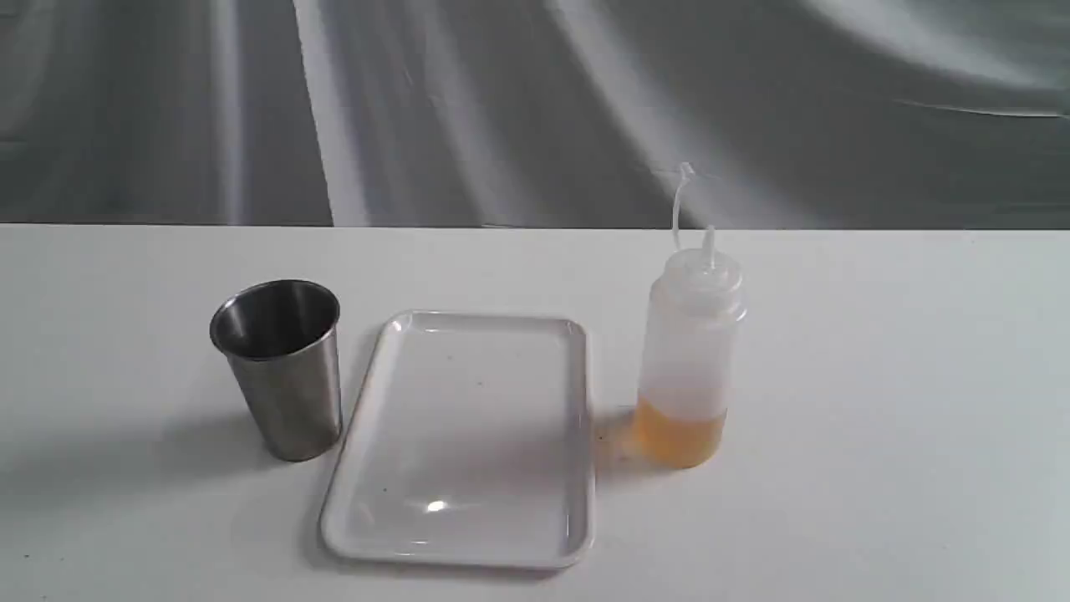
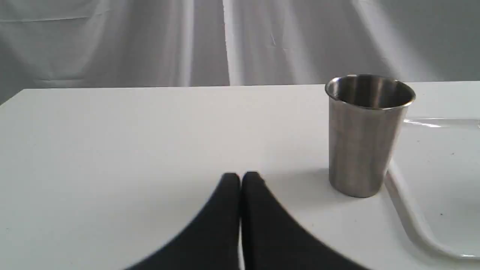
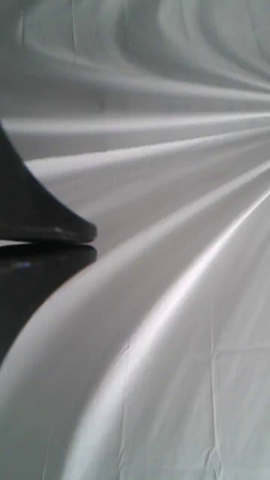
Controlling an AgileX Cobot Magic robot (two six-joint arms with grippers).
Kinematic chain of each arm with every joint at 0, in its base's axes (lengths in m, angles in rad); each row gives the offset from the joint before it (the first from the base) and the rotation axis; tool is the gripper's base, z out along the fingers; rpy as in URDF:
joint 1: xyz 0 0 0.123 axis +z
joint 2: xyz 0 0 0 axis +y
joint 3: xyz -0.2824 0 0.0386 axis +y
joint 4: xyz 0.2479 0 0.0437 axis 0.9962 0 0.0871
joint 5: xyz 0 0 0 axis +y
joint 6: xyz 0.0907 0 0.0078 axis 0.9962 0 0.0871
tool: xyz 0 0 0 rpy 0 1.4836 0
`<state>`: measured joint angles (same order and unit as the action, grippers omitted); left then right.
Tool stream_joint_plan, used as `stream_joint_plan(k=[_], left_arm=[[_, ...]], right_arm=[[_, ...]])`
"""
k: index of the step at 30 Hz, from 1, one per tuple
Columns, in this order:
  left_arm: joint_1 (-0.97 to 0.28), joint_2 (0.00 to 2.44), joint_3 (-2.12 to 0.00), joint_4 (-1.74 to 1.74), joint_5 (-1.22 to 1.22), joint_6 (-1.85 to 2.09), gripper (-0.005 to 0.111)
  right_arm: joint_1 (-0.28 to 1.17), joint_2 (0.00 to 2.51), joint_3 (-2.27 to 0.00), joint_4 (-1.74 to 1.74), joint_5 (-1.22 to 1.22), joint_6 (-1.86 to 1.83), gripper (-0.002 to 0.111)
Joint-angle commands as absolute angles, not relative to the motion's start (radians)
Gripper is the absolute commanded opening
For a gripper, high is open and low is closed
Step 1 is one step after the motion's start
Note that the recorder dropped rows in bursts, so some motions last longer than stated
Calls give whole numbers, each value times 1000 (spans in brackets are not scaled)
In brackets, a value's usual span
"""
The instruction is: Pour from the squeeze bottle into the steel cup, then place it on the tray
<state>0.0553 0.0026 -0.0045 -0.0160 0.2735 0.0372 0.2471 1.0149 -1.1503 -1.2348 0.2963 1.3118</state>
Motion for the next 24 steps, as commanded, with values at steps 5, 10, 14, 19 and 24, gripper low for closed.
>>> stream_joint_plan(k=[5,10,14,19,24], left_arm=[[47,0,0,-17,266,37,0],[47,0,0,-17,266,37,0],[47,0,0,-17,266,34,0],[47,0,0,-17,266,34,0],[47,0,0,-17,266,34,0]], right_arm=[[317,1028,-1166,-1027,551,1099,0],[350,1028,-1159,-838,493,1021,0],[350,1028,-1097,-801,423,1021,0],[350,1028,-1002,-862,348,1017,0],[350,1028,-900,-836,186,1017,0]])
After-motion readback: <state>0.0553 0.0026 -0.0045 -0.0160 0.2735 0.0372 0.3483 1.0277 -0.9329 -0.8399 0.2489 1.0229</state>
